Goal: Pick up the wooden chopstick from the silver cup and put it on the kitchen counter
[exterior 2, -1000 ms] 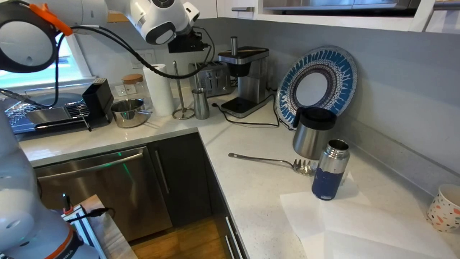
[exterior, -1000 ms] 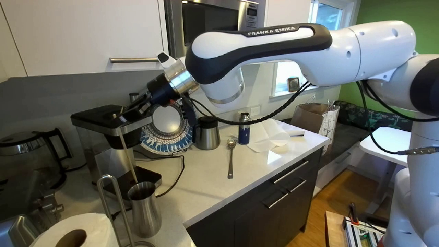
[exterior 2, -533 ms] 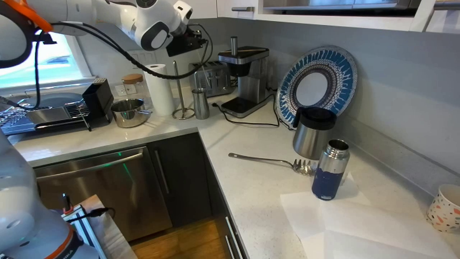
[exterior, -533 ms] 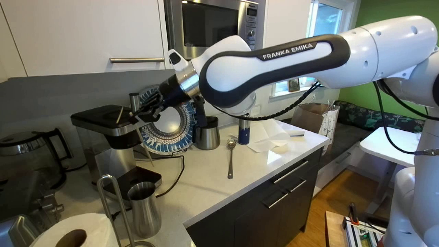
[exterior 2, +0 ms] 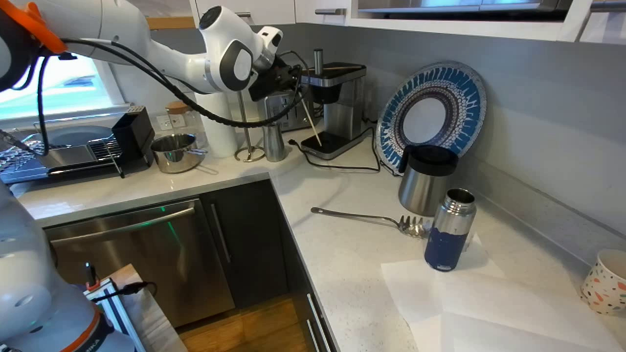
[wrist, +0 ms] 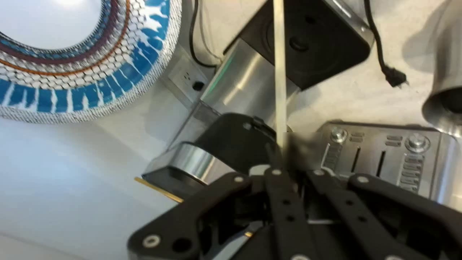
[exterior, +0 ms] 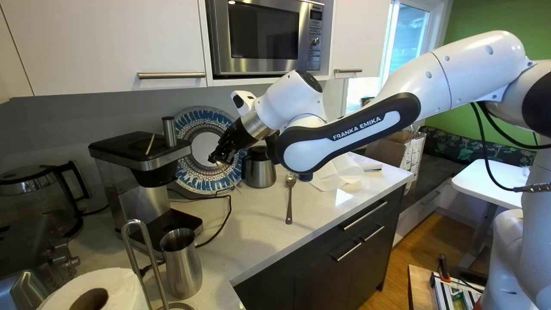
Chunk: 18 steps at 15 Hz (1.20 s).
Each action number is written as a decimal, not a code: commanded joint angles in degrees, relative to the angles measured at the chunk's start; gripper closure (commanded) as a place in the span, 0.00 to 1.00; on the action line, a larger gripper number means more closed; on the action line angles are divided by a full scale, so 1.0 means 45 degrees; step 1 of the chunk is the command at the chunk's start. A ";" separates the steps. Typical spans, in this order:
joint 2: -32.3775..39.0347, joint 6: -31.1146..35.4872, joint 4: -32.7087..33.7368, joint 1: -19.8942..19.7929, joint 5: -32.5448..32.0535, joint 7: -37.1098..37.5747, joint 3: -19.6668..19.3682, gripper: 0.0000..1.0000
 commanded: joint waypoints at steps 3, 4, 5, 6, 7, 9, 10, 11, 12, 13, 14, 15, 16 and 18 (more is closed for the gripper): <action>0.0429 -0.2127 0.0617 0.0215 -0.4375 0.4355 -0.0500 0.98; 0.0568 -0.2433 0.0756 0.0236 -0.4906 0.4916 -0.0492 0.98; 0.0699 -0.2699 0.0851 0.0273 -0.5083 0.5286 -0.0449 0.98; 0.0324 -0.2105 0.0421 0.0097 -0.4368 0.4396 -0.0386 0.92; 0.0434 -0.2284 0.0508 0.0135 -0.4603 0.4729 -0.0383 0.92; 0.0600 -0.2329 0.0636 0.0159 -0.4686 0.4885 -0.0382 0.92; 0.0637 -0.2332 0.0676 0.0159 -0.4688 0.4888 -0.0384 0.92; 0.0644 -0.2336 0.0693 0.0159 -0.4688 0.4889 -0.0385 0.92; 0.0644 -0.2337 0.0699 0.0159 -0.4688 0.4890 -0.0385 0.92; 0.0734 -0.2537 0.1030 0.0329 -0.7071 0.6758 -0.0828 0.98; 0.0760 -0.2928 0.1185 0.0365 -0.7869 0.7068 -0.0964 0.98; 0.0825 -0.3366 0.1553 0.0566 -0.8945 0.7779 -0.1376 0.98; 0.0894 -0.3957 0.1586 0.0364 -0.9907 0.8361 -0.1192 0.98; 0.0957 -0.4964 0.1714 0.0360 -1.1085 0.8706 -0.1284 0.98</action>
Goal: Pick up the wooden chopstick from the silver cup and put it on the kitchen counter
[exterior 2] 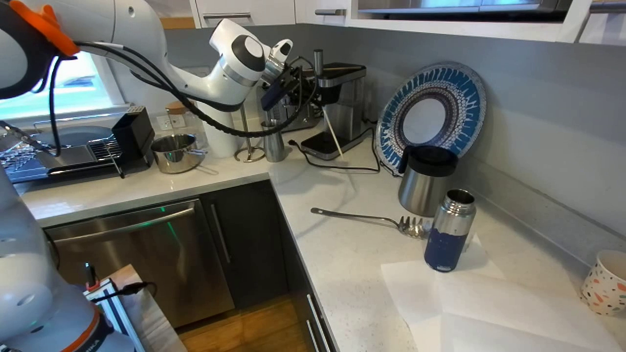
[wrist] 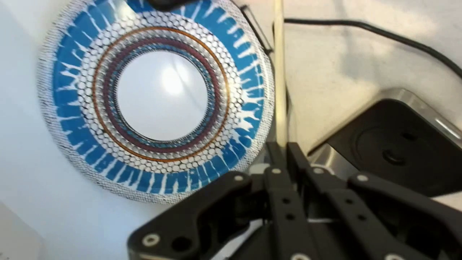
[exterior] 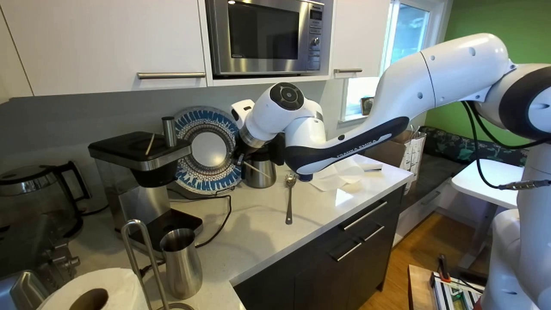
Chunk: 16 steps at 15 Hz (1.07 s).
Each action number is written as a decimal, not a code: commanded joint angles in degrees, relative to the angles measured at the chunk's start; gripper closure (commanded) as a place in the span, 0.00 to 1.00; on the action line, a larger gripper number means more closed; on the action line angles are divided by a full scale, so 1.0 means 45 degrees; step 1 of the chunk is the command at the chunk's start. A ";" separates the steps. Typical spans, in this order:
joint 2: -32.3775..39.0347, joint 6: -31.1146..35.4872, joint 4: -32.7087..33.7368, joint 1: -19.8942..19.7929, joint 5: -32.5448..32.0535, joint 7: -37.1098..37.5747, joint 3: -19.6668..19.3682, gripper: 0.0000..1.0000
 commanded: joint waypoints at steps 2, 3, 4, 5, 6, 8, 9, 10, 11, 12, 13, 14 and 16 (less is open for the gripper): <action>0.0468 -0.1983 0.0492 0.0315 -0.2389 0.0750 -0.0390 0.98; 0.0628 -0.2055 0.0516 0.0276 -0.2550 0.0603 -0.0391 0.98; 0.0816 -0.2192 0.0587 0.0253 -0.2700 0.0503 -0.0414 0.98; 0.0984 -0.2229 0.0640 0.0230 -0.2858 0.0469 -0.0449 0.98; 0.1199 -0.2427 0.0725 0.0231 -0.3125 0.0456 -0.0507 0.98; 0.1622 -0.2671 0.0863 0.0212 -0.3661 0.0286 -0.0625 0.98; 0.1847 -0.2629 0.0932 0.0163 -0.3759 0.0126 -0.0662 0.98; 0.2114 -0.2545 0.1047 0.0116 -0.3835 -0.0011 -0.0709 0.98; 0.2325 -0.2366 0.1122 0.0067 -0.3882 -0.0211 -0.0761 0.98; 0.2550 -0.2249 0.1212 0.0014 -0.3878 -0.0556 -0.0805 0.98; 0.2752 -0.2239 0.1285 -0.0035 -0.3746 -0.0935 -0.0826 0.98; 0.2968 -0.2179 0.1387 -0.0090 -0.3665 -0.1277 -0.0852 0.98; 0.3294 -0.1951 0.1509 -0.0215 -0.3568 -0.2053 -0.0880 0.98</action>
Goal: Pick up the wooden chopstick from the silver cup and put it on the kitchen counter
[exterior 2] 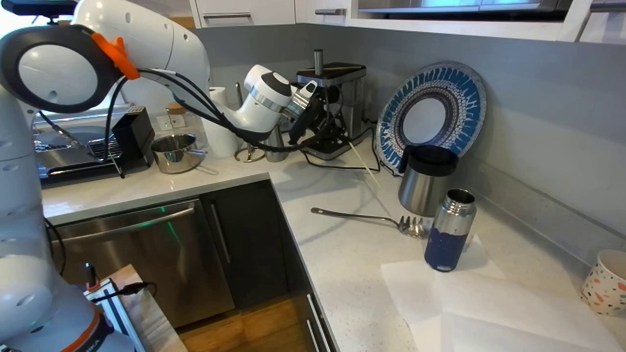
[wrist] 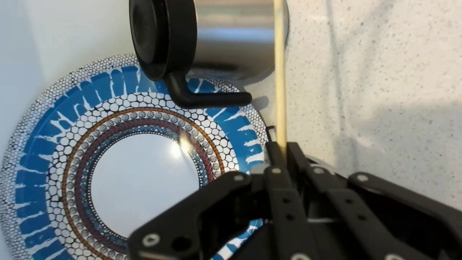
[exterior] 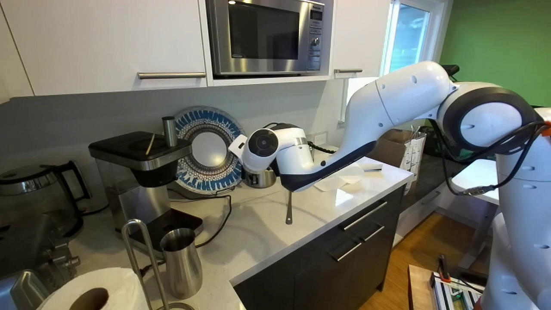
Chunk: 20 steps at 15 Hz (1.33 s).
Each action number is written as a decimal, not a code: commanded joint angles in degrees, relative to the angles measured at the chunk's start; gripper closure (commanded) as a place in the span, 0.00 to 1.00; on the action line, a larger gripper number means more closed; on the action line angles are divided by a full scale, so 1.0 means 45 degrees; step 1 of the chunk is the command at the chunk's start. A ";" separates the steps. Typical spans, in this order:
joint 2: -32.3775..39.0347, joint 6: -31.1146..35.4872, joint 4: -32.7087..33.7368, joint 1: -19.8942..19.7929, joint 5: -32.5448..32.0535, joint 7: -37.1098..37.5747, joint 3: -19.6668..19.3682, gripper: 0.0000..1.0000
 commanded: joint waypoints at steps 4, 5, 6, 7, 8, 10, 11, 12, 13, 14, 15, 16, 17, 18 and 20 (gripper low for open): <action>0.1212 0.0998 0.0710 -0.0442 0.0165 -0.2389 -0.0196 0.98; 0.1324 0.1007 0.0755 -0.0495 0.0207 -0.2645 -0.0232 0.98; 0.1434 0.1074 0.0807 -0.0593 0.0323 -0.2911 -0.0236 0.98; 0.1555 0.1123 0.0873 -0.0665 0.0406 -0.3096 -0.0257 0.98; 0.1685 0.1148 0.0934 -0.0759 0.0549 -0.3293 -0.0273 0.98; 0.1878 0.1082 0.1023 -0.0898 0.0820 -0.3653 -0.0276 0.98; 0.1963 0.0970 0.1073 -0.0936 0.0973 -0.3800 -0.0285 0.98; 0.2046 0.0796 0.1154 -0.0969 0.1204 -0.3984 -0.0290 0.98; 0.2128 0.0706 0.1237 -0.0987 0.1380 -0.4112 -0.0319 0.98; 0.2199 0.0570 0.1314 -0.1001 0.1625 -0.4265 -0.0335 0.98; 0.2273 0.0403 0.1406 -0.0984 0.1796 -0.4353 -0.0373 0.98; 0.2344 0.0029 0.1526 -0.0904 0.1915 -0.4357 -0.0456 0.98; 0.2404 -0.0062 0.1617 -0.0889 0.1947 -0.4368 -0.0504 0.98; 0.2479 -0.0230 0.1738 -0.0876 0.1979 -0.4379 -0.0529 0.98; 0.2595 -0.0365 0.1879 -0.0899 0.2044 -0.4419 -0.0533 0.98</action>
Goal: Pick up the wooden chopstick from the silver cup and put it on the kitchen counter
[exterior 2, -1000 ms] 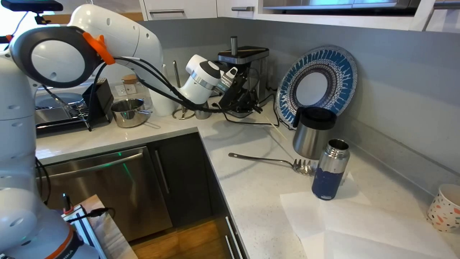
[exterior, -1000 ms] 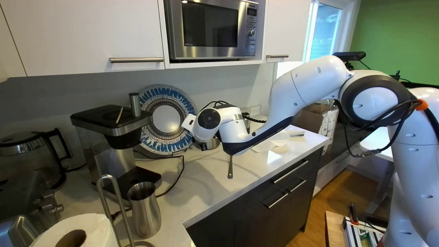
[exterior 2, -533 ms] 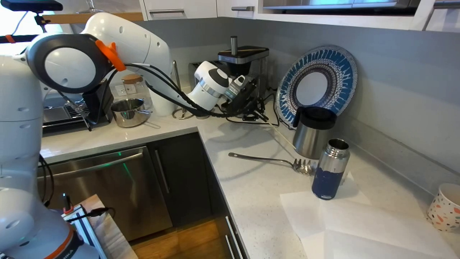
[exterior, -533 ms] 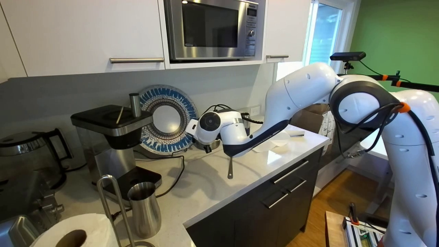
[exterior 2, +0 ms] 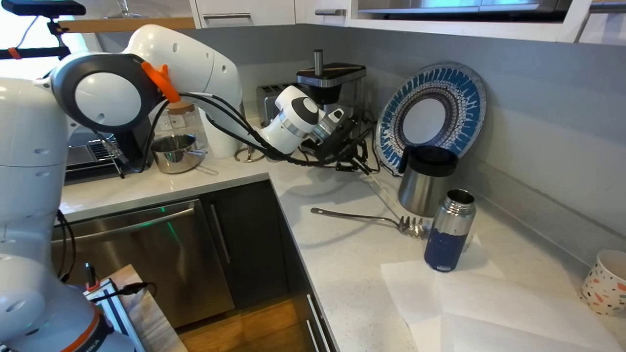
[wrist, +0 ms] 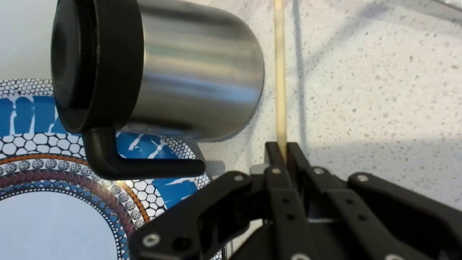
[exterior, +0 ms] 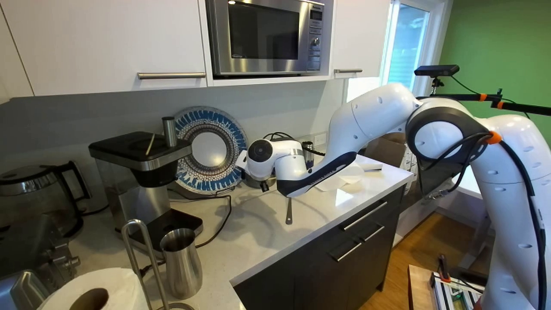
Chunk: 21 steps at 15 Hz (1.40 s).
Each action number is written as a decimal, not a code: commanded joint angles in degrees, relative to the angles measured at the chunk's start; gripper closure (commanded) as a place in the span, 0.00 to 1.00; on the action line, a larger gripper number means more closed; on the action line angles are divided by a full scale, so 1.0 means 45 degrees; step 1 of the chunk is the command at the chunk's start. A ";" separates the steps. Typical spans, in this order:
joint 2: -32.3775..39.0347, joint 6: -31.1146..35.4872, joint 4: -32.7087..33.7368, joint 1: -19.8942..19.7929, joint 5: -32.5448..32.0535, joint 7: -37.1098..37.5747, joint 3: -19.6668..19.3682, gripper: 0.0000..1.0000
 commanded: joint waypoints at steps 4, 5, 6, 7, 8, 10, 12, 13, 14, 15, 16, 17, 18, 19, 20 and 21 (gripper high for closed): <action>0.0682 -0.0844 0.0757 -0.0018 0.0881 -0.0686 -0.0066 0.98; 0.0761 -0.0947 0.0819 -0.0031 0.0986 -0.0707 -0.0076 0.98; 0.0842 -0.1030 0.0882 -0.0061 0.1108 -0.0774 -0.0085 0.98; 0.0923 -0.1086 0.0945 -0.0079 0.1184 -0.0773 -0.0109 0.98; 0.1008 -0.1102 0.1011 -0.0113 0.1274 -0.0792 -0.0128 0.98; 0.1106 -0.1069 0.1070 -0.0162 0.1352 -0.0799 -0.0184 0.98; 0.1199 -0.1091 0.1177 -0.0194 0.1460 -0.0853 -0.0238 0.98; 0.1242 -0.1081 0.1227 -0.0204 0.1487 -0.0868 -0.0262 0.98; 0.1277 -0.1096 0.1278 -0.0206 0.1510 -0.0872 -0.0288 0.98; 0.1309 -0.1081 0.1319 -0.0213 0.1538 -0.0844 -0.0309 0.98; 0.1361 -0.1134 0.1421 -0.0188 0.1567 -0.0629 -0.0370 0.98; 0.1401 -0.1191 0.1504 -0.0196 0.1675 -0.0565 -0.0394 0.98; 0.1441 -0.1235 0.1607 -0.0194 0.1735 -0.0497 -0.0442 0.98; 0.1483 -0.1300 0.1700 -0.0184 0.1773 -0.0446 -0.0485 0.98; 0.1526 -0.1351 0.1786 -0.0192 0.1845 -0.0423 -0.0508 0.98; 0.1554 -0.1397 0.1851 -0.0197 0.1905 -0.0427 -0.0524 0.98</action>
